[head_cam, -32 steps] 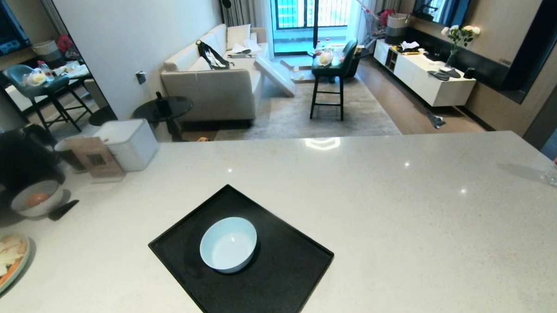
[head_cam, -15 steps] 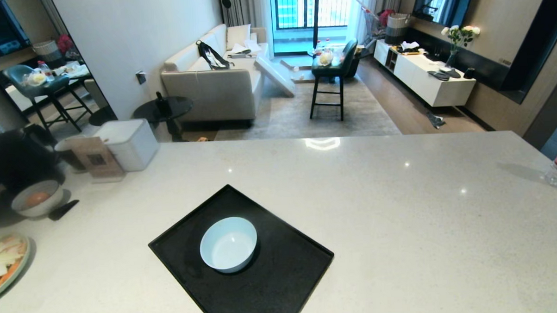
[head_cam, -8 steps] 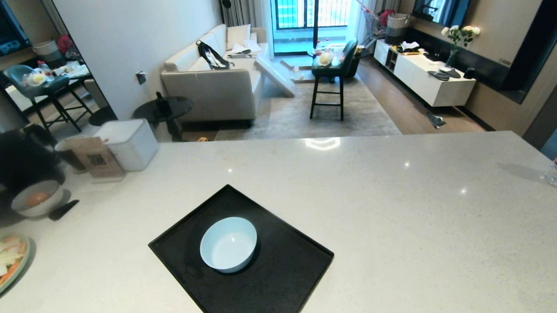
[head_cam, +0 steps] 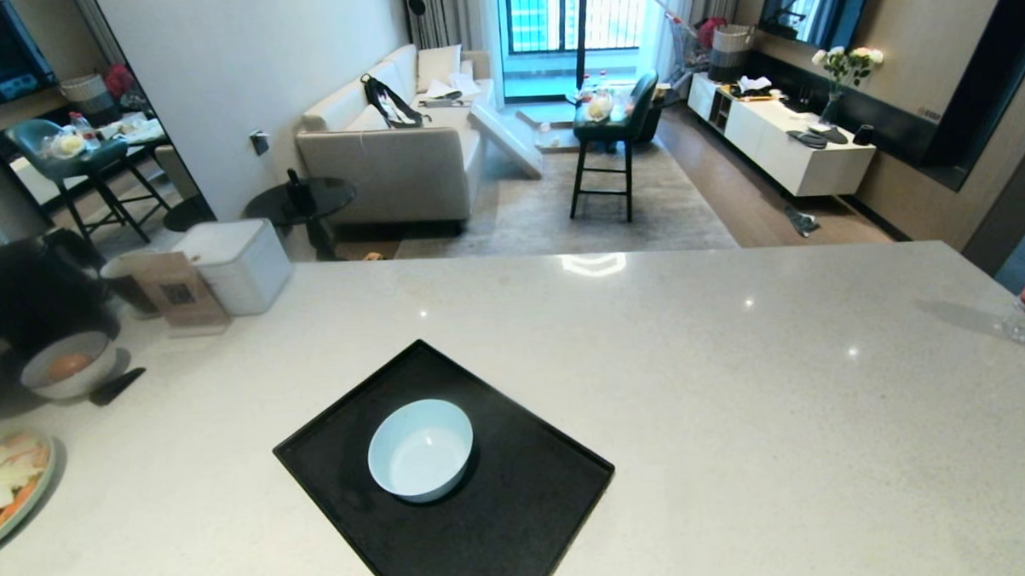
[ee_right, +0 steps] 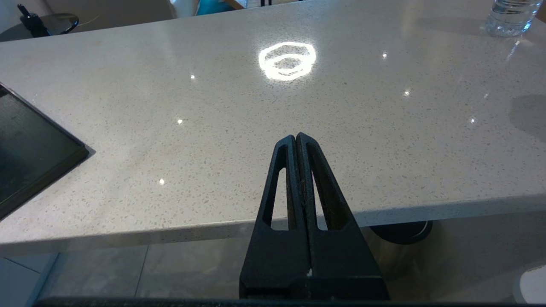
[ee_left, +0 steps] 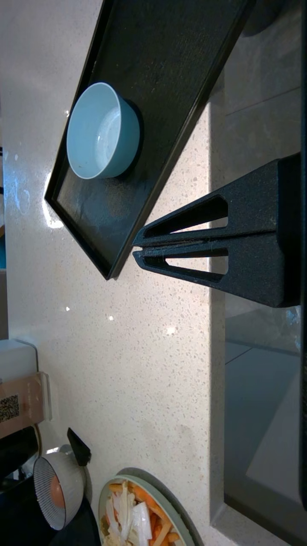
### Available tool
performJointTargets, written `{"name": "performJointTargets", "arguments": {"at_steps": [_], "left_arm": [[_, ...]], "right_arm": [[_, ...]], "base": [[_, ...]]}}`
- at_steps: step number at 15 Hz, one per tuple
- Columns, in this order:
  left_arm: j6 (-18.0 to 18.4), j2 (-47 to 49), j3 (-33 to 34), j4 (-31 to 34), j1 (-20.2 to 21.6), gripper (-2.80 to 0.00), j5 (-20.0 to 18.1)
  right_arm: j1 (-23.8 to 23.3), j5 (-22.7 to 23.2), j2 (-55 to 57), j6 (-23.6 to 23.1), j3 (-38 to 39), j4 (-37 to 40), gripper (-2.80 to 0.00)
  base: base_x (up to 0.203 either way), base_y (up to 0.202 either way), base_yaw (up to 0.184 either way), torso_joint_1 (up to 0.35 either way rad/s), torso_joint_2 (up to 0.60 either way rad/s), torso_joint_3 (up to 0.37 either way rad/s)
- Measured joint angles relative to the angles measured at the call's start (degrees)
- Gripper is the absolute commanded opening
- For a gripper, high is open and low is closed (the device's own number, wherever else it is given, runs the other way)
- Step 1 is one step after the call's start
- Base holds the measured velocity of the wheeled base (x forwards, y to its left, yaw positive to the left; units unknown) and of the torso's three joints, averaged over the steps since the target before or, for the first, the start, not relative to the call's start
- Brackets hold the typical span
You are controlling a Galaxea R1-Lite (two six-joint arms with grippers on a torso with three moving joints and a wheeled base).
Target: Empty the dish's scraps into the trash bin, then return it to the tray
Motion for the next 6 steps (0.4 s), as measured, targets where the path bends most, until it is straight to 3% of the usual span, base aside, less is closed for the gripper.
{"name": "performJointTargets", "arguments": {"at_steps": [6], "left_arm": [[0.0,0.0,0.0,0.0,0.0,-2.8,0.0]], "right_arm": [[0.0,-0.01,0.0,0.06,0.0,0.07,-2.8]], "base": [[0.0,0.0,0.0,0.0,0.0,0.0]]}}
